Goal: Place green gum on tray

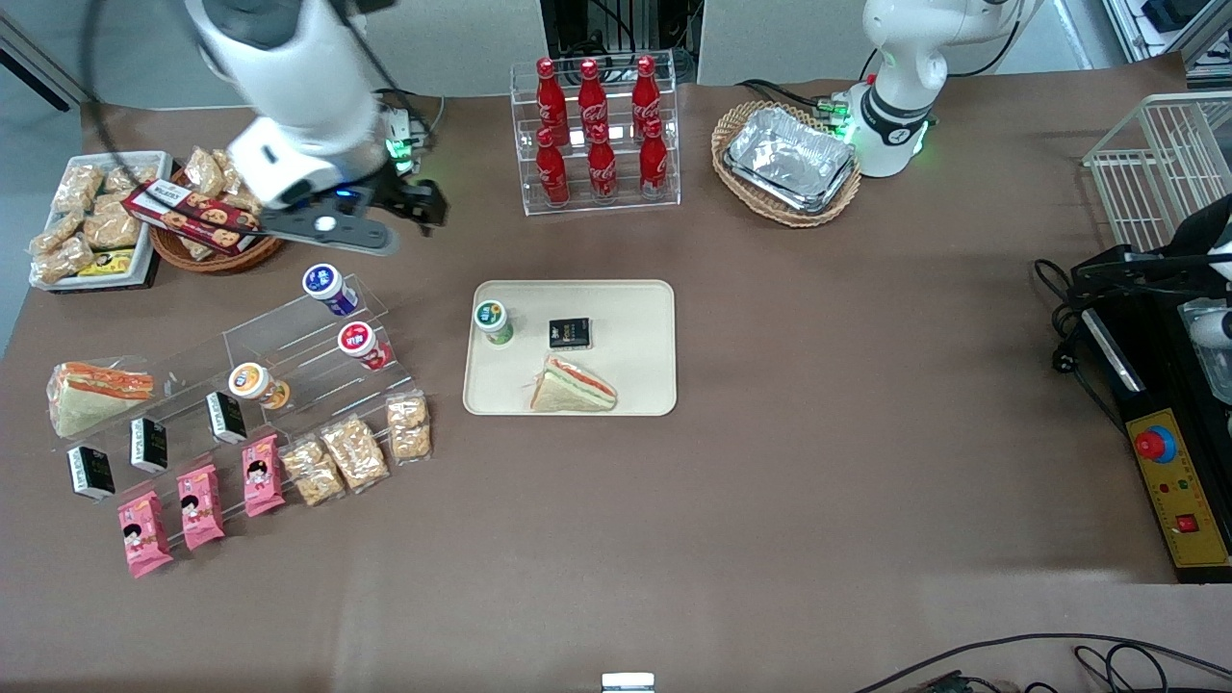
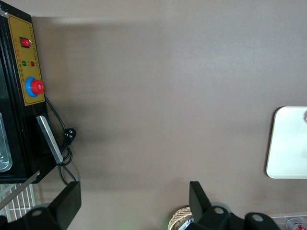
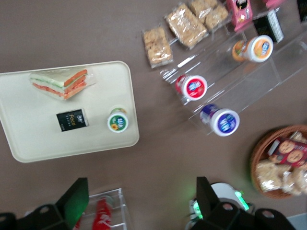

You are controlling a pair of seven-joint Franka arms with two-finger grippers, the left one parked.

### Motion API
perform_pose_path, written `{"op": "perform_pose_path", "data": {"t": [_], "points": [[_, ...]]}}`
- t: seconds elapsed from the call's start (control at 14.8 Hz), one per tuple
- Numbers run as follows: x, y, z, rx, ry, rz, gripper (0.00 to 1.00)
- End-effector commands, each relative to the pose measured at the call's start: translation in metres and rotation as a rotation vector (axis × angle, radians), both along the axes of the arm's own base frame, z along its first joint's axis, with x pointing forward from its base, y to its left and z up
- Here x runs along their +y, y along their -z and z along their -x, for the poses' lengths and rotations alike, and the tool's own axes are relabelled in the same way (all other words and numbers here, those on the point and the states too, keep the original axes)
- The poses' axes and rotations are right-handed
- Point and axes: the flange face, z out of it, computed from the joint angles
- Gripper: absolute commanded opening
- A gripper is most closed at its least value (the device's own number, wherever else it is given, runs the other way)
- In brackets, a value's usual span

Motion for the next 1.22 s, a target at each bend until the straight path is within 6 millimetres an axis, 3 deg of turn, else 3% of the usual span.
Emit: {"op": "perform_pose_path", "data": {"t": [0.0,0.54,0.81,0.95,1.15], "points": [[-0.07,-0.025,-0.027,0.005,-0.11,-0.06,1.0],[-0.198,-0.041,-0.065,-0.073,-0.288,-0.049,1.0],[-0.257,-0.036,-0.076,-0.093,-0.208,-0.059,1.0],[-0.281,-0.035,-0.077,-0.097,-0.179,-0.085,1.0],[-0.297,-0.033,-0.079,-0.1,-0.192,-0.092,1.0]]}}
